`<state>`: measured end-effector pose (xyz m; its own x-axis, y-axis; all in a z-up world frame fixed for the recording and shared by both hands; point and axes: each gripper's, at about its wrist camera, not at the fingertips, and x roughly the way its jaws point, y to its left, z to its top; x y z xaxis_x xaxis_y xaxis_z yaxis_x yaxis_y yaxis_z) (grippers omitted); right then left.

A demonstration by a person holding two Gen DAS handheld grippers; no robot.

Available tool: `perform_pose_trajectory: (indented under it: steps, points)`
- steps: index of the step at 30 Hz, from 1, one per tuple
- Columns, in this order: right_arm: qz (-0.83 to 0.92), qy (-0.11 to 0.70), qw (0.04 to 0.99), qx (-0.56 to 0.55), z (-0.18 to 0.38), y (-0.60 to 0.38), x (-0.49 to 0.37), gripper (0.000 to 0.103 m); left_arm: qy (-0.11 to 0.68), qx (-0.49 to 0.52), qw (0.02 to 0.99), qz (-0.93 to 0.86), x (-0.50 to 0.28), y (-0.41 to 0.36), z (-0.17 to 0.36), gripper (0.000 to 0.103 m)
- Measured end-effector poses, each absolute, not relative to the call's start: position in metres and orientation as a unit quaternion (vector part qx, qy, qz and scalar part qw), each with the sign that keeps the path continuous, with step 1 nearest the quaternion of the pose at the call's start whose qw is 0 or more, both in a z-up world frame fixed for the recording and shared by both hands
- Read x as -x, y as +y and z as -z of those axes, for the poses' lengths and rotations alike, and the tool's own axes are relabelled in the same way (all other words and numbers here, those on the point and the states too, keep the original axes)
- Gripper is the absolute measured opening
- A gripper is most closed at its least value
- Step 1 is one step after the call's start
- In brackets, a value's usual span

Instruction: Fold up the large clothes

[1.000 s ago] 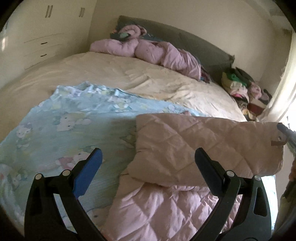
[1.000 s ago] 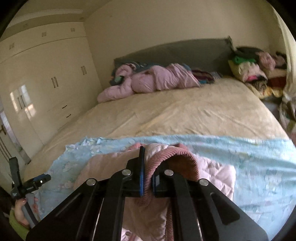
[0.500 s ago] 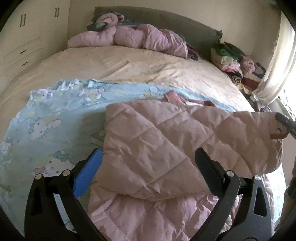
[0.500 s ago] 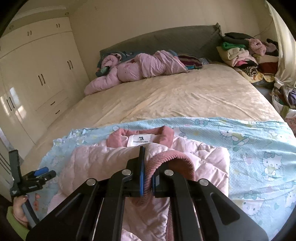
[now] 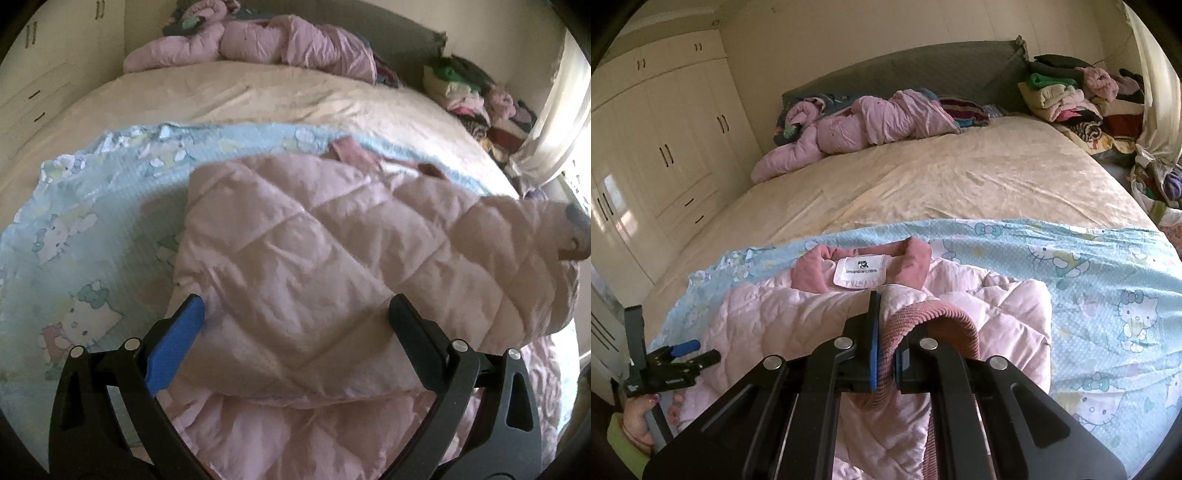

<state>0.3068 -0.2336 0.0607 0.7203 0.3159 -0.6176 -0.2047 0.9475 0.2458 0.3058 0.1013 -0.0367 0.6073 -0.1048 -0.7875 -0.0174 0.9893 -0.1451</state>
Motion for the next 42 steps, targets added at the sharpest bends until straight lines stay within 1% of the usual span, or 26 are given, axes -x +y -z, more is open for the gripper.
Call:
perform_pose_trajectory:
  steps: [6, 9, 13, 16, 17, 18, 19, 21, 23, 26, 28, 33, 35, 42]
  points:
    - [-0.140, 0.353, 0.922, -0.073, -0.057, -0.231, -0.309, 0.008, 0.449, 0.059, 0.892, 0.020, -0.309, 0.098, 0.053, 0.093]
    - [-0.140, 0.356, 0.921, -0.076, -0.055, -0.232, -0.310, 0.012, 0.450, 0.060, 0.891, 0.018, -0.309, 0.099, 0.061, 0.095]
    - [-0.137, 0.358, 0.921, -0.072, -0.053, -0.234, -0.306, 0.028, 0.453, 0.059, 0.890, 0.019, -0.310, 0.098, 0.065, 0.095]
    - [-0.130, 0.359, 0.921, -0.077, -0.052, -0.239, -0.304, 0.030, 0.455, 0.058, 0.888, 0.021, -0.311, 0.098, 0.067, 0.095]
    - [-0.127, 0.358, 0.922, -0.080, -0.053, -0.241, -0.303, 0.033, 0.457, 0.056, 0.887, 0.021, -0.311, 0.098, 0.067, 0.095]
    - [-0.118, 0.356, 0.924, -0.081, -0.054, -0.242, -0.300, 0.039, 0.458, 0.056, 0.887, 0.021, -0.312, 0.098, 0.068, 0.095]
    - [-0.110, 0.349, 0.927, -0.079, -0.056, -0.244, -0.298, 0.054, 0.460, 0.056, 0.886, 0.022, -0.312, 0.099, 0.069, 0.095]
    - [-0.090, 0.318, 0.940, -0.077, -0.067, -0.247, -0.287, 0.067, 0.461, 0.058, 0.885, 0.023, -0.313, 0.099, 0.071, 0.095]
    - [-0.091, 0.300, 0.946, -0.080, -0.075, -0.247, -0.279, 0.070, 0.461, 0.057, 0.885, 0.021, -0.313, 0.098, 0.073, 0.095]
    - [-0.109, 0.297, 0.946, -0.068, -0.078, -0.233, -0.271, 0.078, 0.464, 0.055, 0.884, 0.020, -0.314, 0.097, 0.074, 0.095]
    - [-0.123, 0.306, 0.942, -0.059, -0.075, -0.219, -0.269, 0.080, 0.465, 0.055, 0.883, 0.020, -0.314, 0.096, 0.074, 0.095]
    - [-0.161, 0.356, 0.920, -0.026, -0.047, -0.168, -0.278, 0.080, 0.464, 0.054, 0.884, 0.020, -0.314, 0.096, 0.074, 0.095]
    - [-0.166, 0.378, 0.911, -0.014, -0.034, -0.151, -0.285, 0.082, 0.464, 0.055, 0.884, 0.020, -0.314, 0.097, 0.074, 0.095]
    - [-0.129, 0.458, 0.880, 0.009, 0.021, -0.134, -0.313, 0.084, 0.460, 0.055, 0.886, 0.021, -0.313, 0.097, 0.075, 0.095]
